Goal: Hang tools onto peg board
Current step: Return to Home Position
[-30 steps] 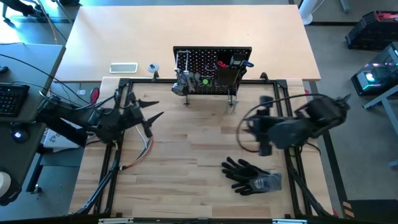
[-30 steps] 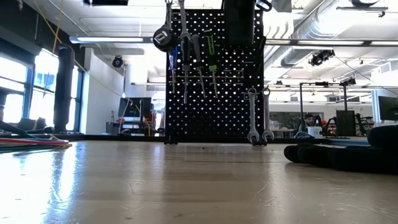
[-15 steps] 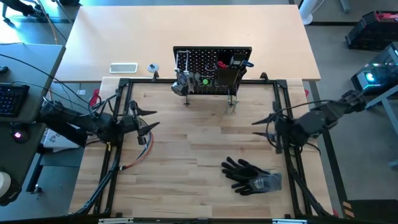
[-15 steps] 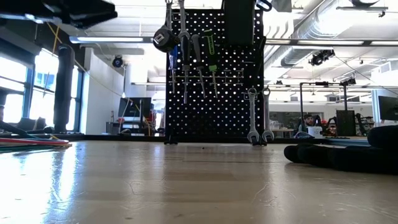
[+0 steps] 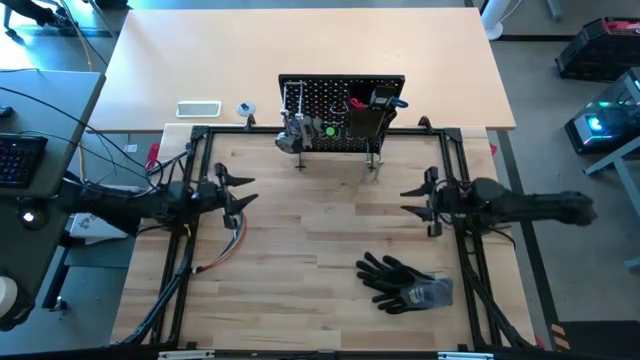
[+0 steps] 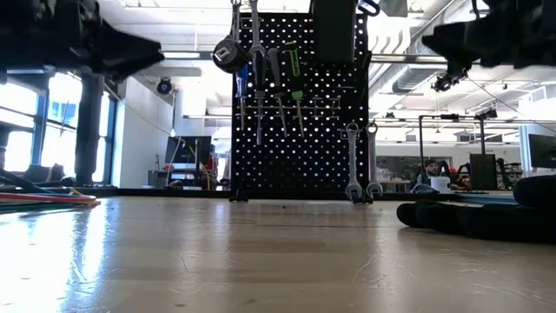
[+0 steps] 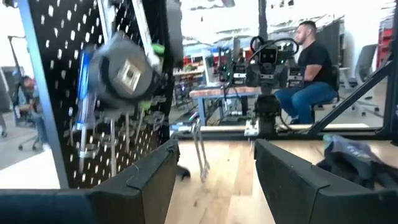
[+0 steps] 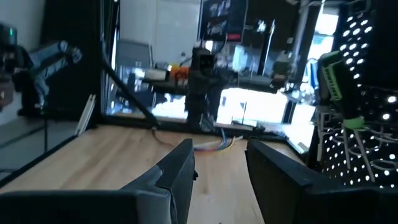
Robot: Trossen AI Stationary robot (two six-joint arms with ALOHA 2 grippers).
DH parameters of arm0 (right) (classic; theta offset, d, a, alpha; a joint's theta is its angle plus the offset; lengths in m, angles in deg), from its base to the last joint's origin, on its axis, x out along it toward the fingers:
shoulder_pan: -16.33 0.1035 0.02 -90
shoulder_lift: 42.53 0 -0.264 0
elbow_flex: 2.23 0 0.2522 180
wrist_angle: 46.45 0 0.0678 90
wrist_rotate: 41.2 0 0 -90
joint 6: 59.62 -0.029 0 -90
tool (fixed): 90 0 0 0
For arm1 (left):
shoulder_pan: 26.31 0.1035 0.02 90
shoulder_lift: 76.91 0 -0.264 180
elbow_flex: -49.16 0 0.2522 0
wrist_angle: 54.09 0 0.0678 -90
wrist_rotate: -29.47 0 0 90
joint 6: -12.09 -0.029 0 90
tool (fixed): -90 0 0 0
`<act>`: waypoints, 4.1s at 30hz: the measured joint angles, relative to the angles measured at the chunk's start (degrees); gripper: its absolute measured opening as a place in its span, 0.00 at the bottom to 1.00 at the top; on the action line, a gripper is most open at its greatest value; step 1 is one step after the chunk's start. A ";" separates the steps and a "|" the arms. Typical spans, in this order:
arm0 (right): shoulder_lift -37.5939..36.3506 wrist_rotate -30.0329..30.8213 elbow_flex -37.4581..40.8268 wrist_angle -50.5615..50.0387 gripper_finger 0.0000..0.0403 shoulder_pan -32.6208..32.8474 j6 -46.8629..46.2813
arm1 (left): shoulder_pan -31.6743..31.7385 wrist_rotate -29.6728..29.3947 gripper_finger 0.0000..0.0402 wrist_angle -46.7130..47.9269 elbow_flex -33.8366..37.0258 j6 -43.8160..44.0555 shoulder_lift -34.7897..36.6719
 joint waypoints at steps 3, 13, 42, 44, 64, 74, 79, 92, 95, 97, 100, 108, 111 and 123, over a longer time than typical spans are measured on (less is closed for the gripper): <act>-0.18 -4.94 4.49 7.14 0.35 -5.33 -1.39 | 3.02 2.79 0.51 -1.80 2.28 2.33 -0.01; -0.15 -18.77 8.46 8.90 0.35 -23.29 -5.34 | 14.63 15.98 0.51 2.19 2.78 2.92 -0.04; 0.07 -29.22 8.48 -8.72 0.35 -42.28 -15.41 | 34.39 39.82 0.51 8.94 2.78 10.86 -0.04; -0.03 -29.20 8.48 -8.75 0.35 -42.28 -15.38 | 34.39 39.81 0.51 9.02 2.78 10.87 -0.04; -0.06 -29.18 8.48 -8.73 0.35 -42.26 -15.23 | 34.39 39.80 0.51 9.10 2.76 12.38 -0.04; -0.06 -29.18 8.48 -8.70 0.35 -42.26 -15.23 | 34.39 39.81 0.51 9.10 2.76 12.36 -0.04; -0.06 -29.16 8.48 -8.68 0.35 -42.26 -15.23 | 34.39 39.79 0.51 9.10 2.76 12.36 -0.04; -0.06 -29.16 8.48 -8.68 0.35 -42.26 -15.23 | 34.37 39.81 0.51 9.10 2.76 12.36 -0.04; -0.06 -29.15 8.48 -8.68 0.35 -42.26 -15.23 | 34.37 39.80 0.51 9.10 2.76 12.36 -0.04; -0.06 -29.14 8.48 -8.68 0.35 -42.26 -15.23 | 34.37 39.81 0.51 9.10 2.76 12.36 -0.04; -0.06 -29.14 8.48 -8.68 0.35 -42.26 -15.23 | 34.37 39.79 0.51 9.10 2.76 12.36 -0.04; -0.06 -29.14 8.48 -8.68 0.35 -42.26 -15.23 | 34.37 39.81 0.51 9.10 2.76 12.36 -0.04; -0.07 -29.14 8.48 -8.68 0.35 -42.26 -15.23 | 34.37 39.78 0.51 9.10 2.76 12.36 -0.04; -0.06 -29.15 8.48 -8.68 0.35 -42.26 -15.23 | 34.37 39.80 0.51 9.12 2.74 12.36 -0.04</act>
